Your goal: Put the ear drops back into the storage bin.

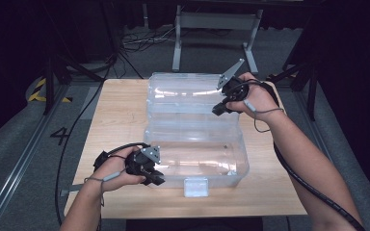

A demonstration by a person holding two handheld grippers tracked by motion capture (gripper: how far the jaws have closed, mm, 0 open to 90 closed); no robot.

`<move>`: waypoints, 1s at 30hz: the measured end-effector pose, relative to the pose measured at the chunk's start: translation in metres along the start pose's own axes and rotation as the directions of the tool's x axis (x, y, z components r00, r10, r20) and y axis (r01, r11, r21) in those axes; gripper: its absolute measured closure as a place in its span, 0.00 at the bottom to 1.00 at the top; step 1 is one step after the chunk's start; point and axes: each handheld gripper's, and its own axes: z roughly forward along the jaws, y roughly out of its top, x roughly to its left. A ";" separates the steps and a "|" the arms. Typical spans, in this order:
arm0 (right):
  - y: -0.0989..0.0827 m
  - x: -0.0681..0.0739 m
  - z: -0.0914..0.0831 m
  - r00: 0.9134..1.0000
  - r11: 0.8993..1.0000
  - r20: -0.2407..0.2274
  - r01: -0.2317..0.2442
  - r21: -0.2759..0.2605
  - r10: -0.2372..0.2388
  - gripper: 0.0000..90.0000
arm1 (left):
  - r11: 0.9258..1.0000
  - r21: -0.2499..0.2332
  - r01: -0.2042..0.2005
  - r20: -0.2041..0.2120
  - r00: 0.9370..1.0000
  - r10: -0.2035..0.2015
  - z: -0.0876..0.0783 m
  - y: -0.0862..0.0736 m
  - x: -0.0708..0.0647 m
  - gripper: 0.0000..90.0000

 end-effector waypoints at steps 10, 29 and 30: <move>-0.005 0.018 -0.010 0.999 0.999 -0.007 0.038 -0.009 -0.038 0.96 | 1.000 0.006 0.014 0.005 1.000 -0.014 0.002 0.000 0.000 0.85; -0.011 0.041 -0.017 0.995 0.995 0.006 0.099 -0.010 -0.099 0.98 | 1.000 0.003 0.017 0.012 1.000 -0.017 0.001 0.000 0.000 0.82; -0.011 0.042 -0.017 0.995 0.995 0.006 0.099 -0.010 -0.099 0.98 | 1.000 0.005 0.017 0.012 1.000 -0.017 0.001 0.000 0.000 0.82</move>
